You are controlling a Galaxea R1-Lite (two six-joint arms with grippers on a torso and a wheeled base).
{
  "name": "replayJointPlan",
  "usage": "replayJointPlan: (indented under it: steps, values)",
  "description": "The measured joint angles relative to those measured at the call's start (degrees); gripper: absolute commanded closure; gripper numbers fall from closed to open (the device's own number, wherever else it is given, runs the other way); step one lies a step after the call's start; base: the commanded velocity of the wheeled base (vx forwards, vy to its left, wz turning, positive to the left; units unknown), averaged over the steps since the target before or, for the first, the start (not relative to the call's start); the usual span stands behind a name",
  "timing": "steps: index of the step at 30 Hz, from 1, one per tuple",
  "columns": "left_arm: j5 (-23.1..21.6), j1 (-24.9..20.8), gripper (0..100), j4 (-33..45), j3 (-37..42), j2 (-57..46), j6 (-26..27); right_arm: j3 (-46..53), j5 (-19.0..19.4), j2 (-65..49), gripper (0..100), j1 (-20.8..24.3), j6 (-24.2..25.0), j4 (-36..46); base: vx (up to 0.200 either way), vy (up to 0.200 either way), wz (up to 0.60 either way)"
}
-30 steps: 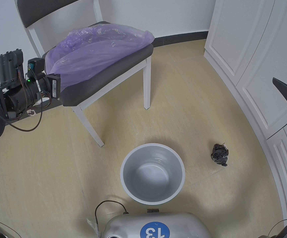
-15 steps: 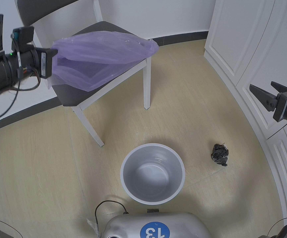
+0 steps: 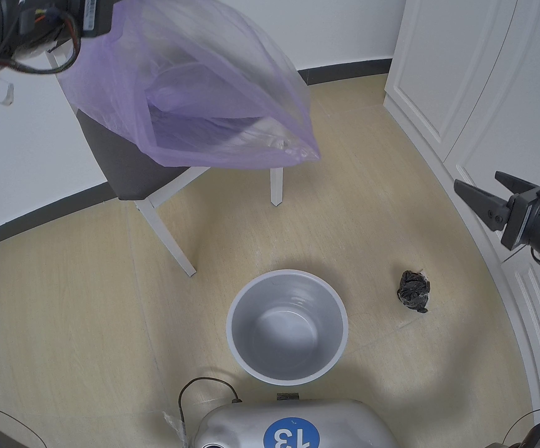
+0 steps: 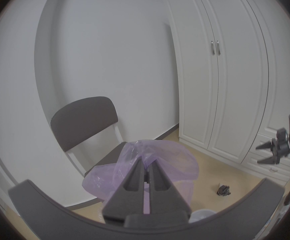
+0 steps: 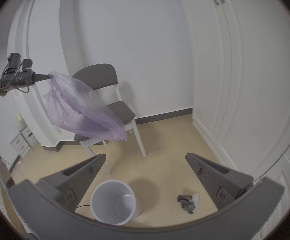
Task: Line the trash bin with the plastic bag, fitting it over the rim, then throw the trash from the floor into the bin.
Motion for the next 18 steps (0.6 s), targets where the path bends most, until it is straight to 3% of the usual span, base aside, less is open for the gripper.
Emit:
replayJointPlan:
  steps: [9,18]
  values:
    - [5.88,-5.55,100,3.61,-8.46,3.84,0.6,2.57,-0.3,3.64,0,5.71,2.46,-2.13,0.0,0.0,0.0]
    - [6.67,-8.08,100,4.73,-10.45,4.66,0.05,3.54,-1.18,8.0,0,8.77,3.43,-9.03,0.0,0.0,0.0]
